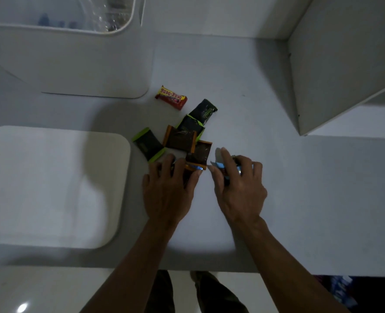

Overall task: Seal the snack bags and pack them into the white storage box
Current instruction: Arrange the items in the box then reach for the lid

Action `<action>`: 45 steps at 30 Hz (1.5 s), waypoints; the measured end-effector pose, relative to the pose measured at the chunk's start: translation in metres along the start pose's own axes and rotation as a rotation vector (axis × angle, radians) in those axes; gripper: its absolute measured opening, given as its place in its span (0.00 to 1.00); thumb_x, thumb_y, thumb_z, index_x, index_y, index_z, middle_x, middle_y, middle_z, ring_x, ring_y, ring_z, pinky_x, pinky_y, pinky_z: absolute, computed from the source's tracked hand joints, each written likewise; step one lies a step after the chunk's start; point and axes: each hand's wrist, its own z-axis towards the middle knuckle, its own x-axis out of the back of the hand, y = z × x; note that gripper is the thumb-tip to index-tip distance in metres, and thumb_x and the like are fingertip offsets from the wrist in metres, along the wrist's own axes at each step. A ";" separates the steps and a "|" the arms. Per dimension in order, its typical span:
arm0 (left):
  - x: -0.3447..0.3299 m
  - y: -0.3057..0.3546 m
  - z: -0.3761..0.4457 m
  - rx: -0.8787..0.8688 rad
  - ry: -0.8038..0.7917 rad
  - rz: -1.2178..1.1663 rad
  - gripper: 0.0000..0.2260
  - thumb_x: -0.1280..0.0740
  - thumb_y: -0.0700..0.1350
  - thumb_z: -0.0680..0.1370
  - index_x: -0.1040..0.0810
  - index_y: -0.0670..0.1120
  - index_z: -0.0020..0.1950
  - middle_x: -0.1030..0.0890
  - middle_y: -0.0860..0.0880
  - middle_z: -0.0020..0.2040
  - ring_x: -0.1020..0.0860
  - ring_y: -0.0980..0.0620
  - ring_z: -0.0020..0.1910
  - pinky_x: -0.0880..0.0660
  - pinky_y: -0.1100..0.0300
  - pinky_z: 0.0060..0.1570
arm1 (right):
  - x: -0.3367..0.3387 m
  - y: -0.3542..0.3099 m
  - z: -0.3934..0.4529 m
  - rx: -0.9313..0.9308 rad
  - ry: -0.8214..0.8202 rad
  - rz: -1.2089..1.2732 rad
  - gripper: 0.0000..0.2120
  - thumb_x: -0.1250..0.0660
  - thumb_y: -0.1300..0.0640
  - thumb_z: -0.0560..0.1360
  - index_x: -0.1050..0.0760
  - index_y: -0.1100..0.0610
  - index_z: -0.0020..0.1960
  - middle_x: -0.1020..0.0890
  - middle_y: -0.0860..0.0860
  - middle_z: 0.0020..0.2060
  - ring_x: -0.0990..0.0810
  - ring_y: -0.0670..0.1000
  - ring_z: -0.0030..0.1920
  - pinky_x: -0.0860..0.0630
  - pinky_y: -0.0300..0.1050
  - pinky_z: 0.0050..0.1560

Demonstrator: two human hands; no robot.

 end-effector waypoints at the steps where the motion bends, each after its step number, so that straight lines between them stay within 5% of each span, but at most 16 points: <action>1: -0.001 0.000 0.000 -0.003 0.011 -0.009 0.19 0.39 0.61 0.79 0.24 0.47 0.55 0.21 0.45 0.57 0.24 0.44 0.51 0.25 0.52 0.39 | -0.001 0.001 0.003 -0.001 -0.003 0.005 0.20 0.34 0.42 0.78 0.23 0.49 0.66 0.20 0.54 0.50 0.24 0.56 0.49 0.26 0.43 0.28; 7: -0.008 0.001 -0.001 0.017 0.022 -0.114 0.20 0.38 0.60 0.79 0.23 0.48 0.61 0.21 0.44 0.55 0.23 0.49 0.40 0.25 0.58 0.34 | -0.002 0.008 0.007 0.005 -0.028 0.057 0.20 0.33 0.43 0.78 0.24 0.48 0.67 0.20 0.56 0.49 0.24 0.56 0.47 0.26 0.43 0.28; 14: 0.017 0.012 0.000 0.125 0.018 -0.295 0.16 0.34 0.59 0.75 0.20 0.48 0.52 0.21 0.45 0.52 0.22 0.49 0.32 0.29 0.64 0.29 | 0.025 -0.003 0.000 -0.104 -0.153 0.205 0.20 0.39 0.42 0.79 0.23 0.48 0.67 0.21 0.54 0.48 0.25 0.54 0.45 0.30 0.42 0.31; 17: 0.038 0.016 0.002 0.253 -0.012 -0.373 0.15 0.34 0.60 0.74 0.21 0.50 0.51 0.22 0.46 0.52 0.20 0.43 0.35 0.23 0.56 0.30 | 0.048 -0.009 0.001 -0.196 -0.242 0.282 0.27 0.47 0.36 0.76 0.25 0.47 0.68 0.21 0.54 0.50 0.25 0.55 0.49 0.34 0.43 0.38; 21: 0.083 0.018 0.022 0.327 0.066 -0.465 0.17 0.34 0.61 0.72 0.20 0.49 0.50 0.22 0.46 0.49 0.20 0.43 0.37 0.25 0.58 0.32 | 0.076 -0.026 0.019 -0.310 -0.252 0.374 0.21 0.37 0.42 0.78 0.27 0.43 0.70 0.23 0.50 0.51 0.25 0.54 0.55 0.34 0.43 0.43; 28: 0.197 -0.010 0.106 0.352 0.364 -0.538 0.14 0.25 0.53 0.71 0.18 0.47 0.52 0.21 0.47 0.50 0.19 0.44 0.44 0.25 0.58 0.42 | 0.132 -0.117 0.132 -0.211 -0.100 0.505 0.20 0.36 0.41 0.78 0.28 0.41 0.69 0.22 0.49 0.52 0.25 0.51 0.56 0.29 0.45 0.48; 33: 0.253 -0.060 0.179 0.380 0.399 -0.534 0.16 0.28 0.57 0.73 0.20 0.49 0.54 0.22 0.48 0.54 0.21 0.47 0.51 0.25 0.54 0.48 | 0.157 -0.203 0.209 -0.100 -0.027 0.609 0.20 0.38 0.40 0.78 0.28 0.41 0.69 0.22 0.50 0.53 0.24 0.50 0.56 0.30 0.44 0.48; 40: 0.260 -0.118 0.246 0.420 0.349 -0.560 0.15 0.29 0.58 0.73 0.20 0.49 0.52 0.22 0.47 0.51 0.22 0.48 0.47 0.31 0.59 0.45 | 0.120 -0.272 0.264 -0.133 -0.098 0.569 0.20 0.39 0.40 0.79 0.28 0.44 0.69 0.23 0.53 0.57 0.24 0.54 0.56 0.26 0.48 0.50; 45: 0.218 -0.139 0.281 0.411 0.265 -0.575 0.16 0.32 0.61 0.74 0.22 0.50 0.51 0.22 0.49 0.48 0.23 0.53 0.45 0.21 0.51 0.50 | 0.073 -0.283 0.284 -0.224 -0.158 0.524 0.21 0.38 0.39 0.79 0.27 0.46 0.68 0.22 0.52 0.57 0.23 0.52 0.56 0.23 0.49 0.53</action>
